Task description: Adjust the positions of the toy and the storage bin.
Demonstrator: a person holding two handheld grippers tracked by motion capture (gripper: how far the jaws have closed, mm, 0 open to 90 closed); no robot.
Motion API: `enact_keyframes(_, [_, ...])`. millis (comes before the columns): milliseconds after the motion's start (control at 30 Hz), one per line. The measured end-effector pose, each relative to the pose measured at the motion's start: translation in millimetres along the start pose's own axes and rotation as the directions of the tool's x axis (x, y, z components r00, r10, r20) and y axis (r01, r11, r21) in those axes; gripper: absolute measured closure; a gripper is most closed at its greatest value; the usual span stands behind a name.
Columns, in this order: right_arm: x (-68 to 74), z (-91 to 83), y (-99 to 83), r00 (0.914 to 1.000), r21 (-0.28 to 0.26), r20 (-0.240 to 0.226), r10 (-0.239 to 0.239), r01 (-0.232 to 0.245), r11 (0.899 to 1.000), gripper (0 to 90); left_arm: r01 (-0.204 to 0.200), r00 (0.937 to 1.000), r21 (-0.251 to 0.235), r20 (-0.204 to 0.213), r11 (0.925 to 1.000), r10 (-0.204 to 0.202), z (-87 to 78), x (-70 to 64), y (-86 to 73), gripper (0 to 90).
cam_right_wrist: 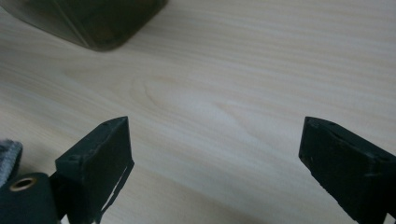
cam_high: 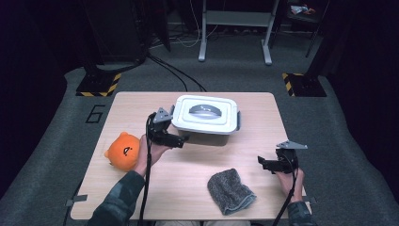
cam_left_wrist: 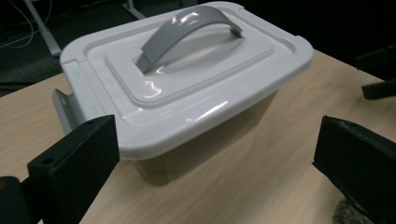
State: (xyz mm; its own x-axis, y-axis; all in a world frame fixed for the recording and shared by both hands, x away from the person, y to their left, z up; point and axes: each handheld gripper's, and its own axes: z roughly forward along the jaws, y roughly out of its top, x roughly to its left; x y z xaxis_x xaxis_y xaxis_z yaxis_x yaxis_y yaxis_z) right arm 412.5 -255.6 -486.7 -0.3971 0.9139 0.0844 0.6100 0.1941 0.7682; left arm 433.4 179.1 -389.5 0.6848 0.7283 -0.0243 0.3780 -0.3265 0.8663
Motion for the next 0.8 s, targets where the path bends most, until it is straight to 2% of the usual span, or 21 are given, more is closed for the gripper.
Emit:
enact_keyframes(67, [0.5, -0.4, 9.7, 0.9998, -0.007, -0.013, -0.014, 0.014, 1.0, 8.6, -0.016, 0.9999, 0.003, -0.001, 0.9999, 0.016, -3.9, -8.8, -8.4, 0.0])
enact_keyframes(167, [2.1, -0.5, 25.4, 0.9991, -0.023, -0.037, -0.024, 0.023, 0.999, 8.6, -0.019, 0.9997, 0.008, 0.012, 0.9998, 0.019, -7.2, -21.9, -28.0, 0.0])
enact_keyframes(233, [3.9, 0.8, 36.4, 0.9981, -0.035, -0.046, -0.04, 0.039, 0.999, 9.3, -0.01, 0.9997, 0.018, 0.022, 0.9998, 0.01, -8.7, -29.3, -45.4, 0.0])
enact_keyframes(300, [3.6, 4.7, 49.0, 0.9964, -0.039, -0.064, -0.056, 0.053, 0.998, 10.1, -0.016, 0.9999, 0.032, 0.006, 0.9994, 0.016, -7.5, -36.8, -66.1, 0.0])
enact_keyframes(367, [3.8, 9.8, 62.7, 0.9951, -0.036, -0.079, -0.06, 0.058, 0.998, 11.4, 0.008, 0.9999, 0.067, 0.013, 0.9977, -0.009, -5.1, -43.0, -87.9, 0.0])
enact_keyframes(467, [4.3, 15.3, 84.0, 0.9926, -0.046, -0.095, -0.077, 0.072, 0.996, 14.5, -0.015, 0.9998, 0.104, -0.014, 0.9945, 0.017, -4.5, -47.1, -117.0, 0.0])
enact_keyframes(533, [3.4, 20.4, 99.4, 0.9914, -0.04, -0.105, -0.079, 0.075, 0.996, 16.4, 0.0, 0.9997, 0.122, -0.025, 0.9925, 0.003, -3.7, -46.5, -131.2, 0.0])
enact_keyframes(567, [3.3, 22.7, 106.6, 0.9908, -0.043, -0.105, -0.086, 0.082, 0.996, 18.7, -0.004, 0.999, 0.123, -0.045, 0.9924, 0.009, -5.0, -47.1, -137.5, 0.0])
enact_keyframes(600, [3.8, 25.7, 114.1, 0.9906, -0.052, -0.11, -0.081, 0.076, 0.996, 21.7, -0.024, 0.9975, 0.128, -0.063, 0.9914, 0.032, -5.4, -47.3, -140.5, 0.0])
enact_keyframes(633, [3.3, 28.4, 119.0, 0.9898, -0.047, -0.114, -0.086, 0.081, 0.996, 22.9, -0.028, 0.9968, 0.134, -0.07, 0.9906, 0.038, -5.5, -46.3, -144.1, 0.0])
enact_keyframes(700, [3.7, 35.5, 130.3, 0.9892, -0.051, -0.131, -0.066, 0.06, 0.997, 29.8, -0.019, 0.9949, 0.139, -0.095, 0.9901, 0.032, -4.1, -43.9, -148.2, 0.0])
enact_keyframes(733, [4.6, 39.5, 136.2, 0.9893, -0.031, -0.127, -0.071, 0.067, 0.997, 32.1, -0.014, 0.9961, 0.149, -0.084, 0.9887, 0.027, -3.8, -43.6, -149.0, 0.0])
enact_keyframes(767, [5.5, 42.7, 140.2, 0.9894, -0.041, -0.126, -0.073, 0.068, 0.997, 38.6, -0.008, 0.9966, 0.143, -0.079, 0.9897, 0.02, -3.1, -44.6, -150.2, 0.0])
enact_keyframes(800, [7.0, 46.2, 143.1, 0.9883, -0.041, -0.135, -0.072, 0.067, 0.997, 42.6, -0.019, 0.9961, 0.147, -0.083, 0.989, 0.031, -1.4, -45.8, -151.6, 0.0])
